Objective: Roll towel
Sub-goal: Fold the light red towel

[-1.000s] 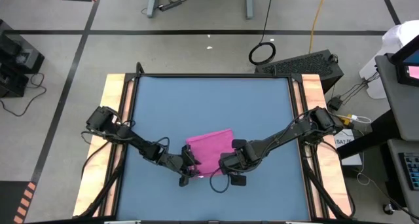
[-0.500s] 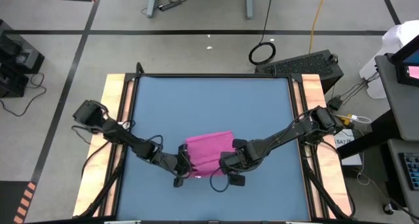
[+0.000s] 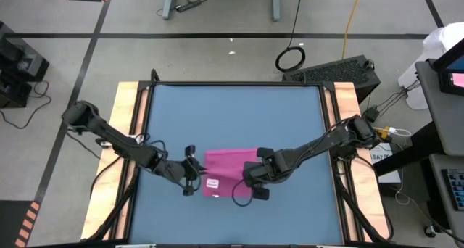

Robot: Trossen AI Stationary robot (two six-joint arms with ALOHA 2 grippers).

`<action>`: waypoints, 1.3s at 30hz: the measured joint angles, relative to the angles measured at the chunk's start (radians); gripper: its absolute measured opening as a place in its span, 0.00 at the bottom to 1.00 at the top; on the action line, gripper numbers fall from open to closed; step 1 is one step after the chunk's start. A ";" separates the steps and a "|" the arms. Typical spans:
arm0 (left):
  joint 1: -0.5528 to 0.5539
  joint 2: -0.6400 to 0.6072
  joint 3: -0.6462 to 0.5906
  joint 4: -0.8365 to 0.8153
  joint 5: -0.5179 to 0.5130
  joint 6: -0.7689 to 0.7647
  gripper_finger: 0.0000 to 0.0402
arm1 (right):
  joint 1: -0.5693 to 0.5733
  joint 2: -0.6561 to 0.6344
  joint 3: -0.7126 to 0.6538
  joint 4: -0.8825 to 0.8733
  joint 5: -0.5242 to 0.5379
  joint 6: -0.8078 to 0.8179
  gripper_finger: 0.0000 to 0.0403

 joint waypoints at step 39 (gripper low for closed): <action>-0.009 -0.078 0.000 -0.112 -0.012 -0.050 0.05 | -0.035 -0.190 0.000 -0.005 0.066 -0.033 0.00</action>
